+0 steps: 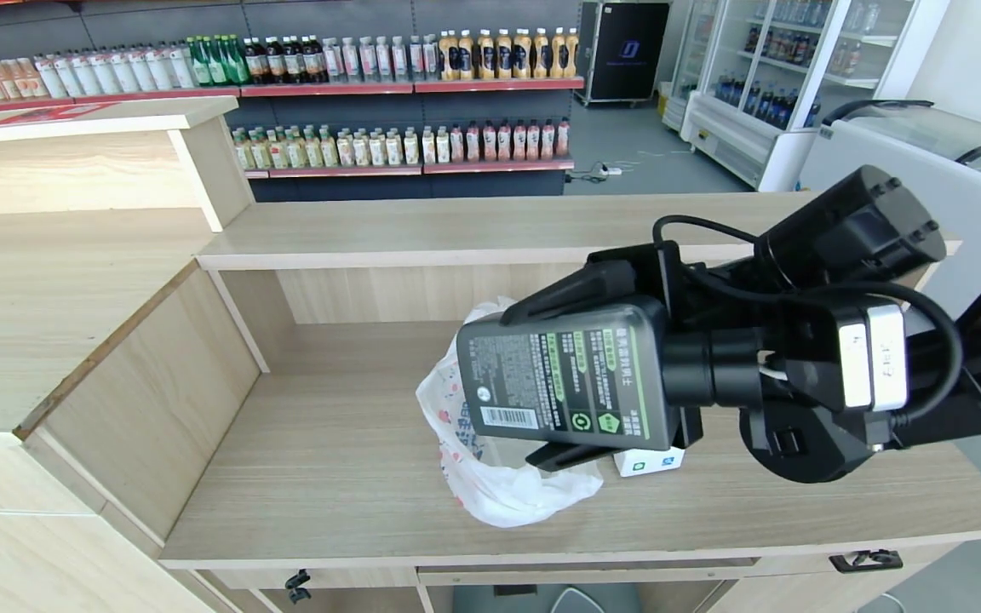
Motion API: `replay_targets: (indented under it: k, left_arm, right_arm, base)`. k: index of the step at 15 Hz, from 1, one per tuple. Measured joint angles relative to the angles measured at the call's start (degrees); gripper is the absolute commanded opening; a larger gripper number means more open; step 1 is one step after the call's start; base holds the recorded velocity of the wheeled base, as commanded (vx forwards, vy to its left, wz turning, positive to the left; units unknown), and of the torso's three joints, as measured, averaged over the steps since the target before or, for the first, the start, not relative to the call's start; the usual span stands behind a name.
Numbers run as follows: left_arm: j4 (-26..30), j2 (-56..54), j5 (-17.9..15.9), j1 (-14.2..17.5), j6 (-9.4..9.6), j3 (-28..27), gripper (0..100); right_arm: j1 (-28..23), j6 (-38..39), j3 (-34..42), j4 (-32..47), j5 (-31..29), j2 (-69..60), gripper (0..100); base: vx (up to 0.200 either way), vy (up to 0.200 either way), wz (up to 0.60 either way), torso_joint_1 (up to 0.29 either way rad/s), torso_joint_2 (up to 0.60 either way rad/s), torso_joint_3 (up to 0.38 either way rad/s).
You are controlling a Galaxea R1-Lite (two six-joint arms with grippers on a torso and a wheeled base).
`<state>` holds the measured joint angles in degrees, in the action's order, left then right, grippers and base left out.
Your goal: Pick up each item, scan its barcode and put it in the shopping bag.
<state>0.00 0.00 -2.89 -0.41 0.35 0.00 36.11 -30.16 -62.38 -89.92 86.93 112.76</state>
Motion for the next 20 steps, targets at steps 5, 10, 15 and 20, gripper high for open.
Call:
replay_targets:
  k: [5, 10, 15, 20]
  left_arm:
    - [0.00, 0.00, -0.01, 0.00, 0.00, 0.00, 100]
    - [0.00, 0.00, -0.01, 0.00, 0.00, 0.00, 100]
    - [0.00, 0.00, 0.00, -0.02, 0.00, 0.00, 100]
    - [0.00, 0.00, -0.01, 0.00, 0.00, 0.00, 100]
  right_arm:
    - [0.62, 0.06, -2.67, 0.00, 0.00, 2.04, 0]
    - [0.30, 0.00, -2.54, -0.02, -0.68, 1.55, 0]
    - [-0.52, -0.84, 2.05, -0.02, -1.27, -1.11, 0]
    - [-1.44, -0.11, 3.67, -0.02, -1.71, -3.39, 0]
  base:
    - [0.000, 0.000, 0.00, 0.000, 0.00, 0.000]
    - [0.000, 0.000, 0.00, 0.000, 0.00, 0.000]
    - [0.000, 0.000, 0.00, 0.000, 0.00, 0.000]
    - [0.000, 0.000, 0.00, 0.000, 0.00, 0.000]
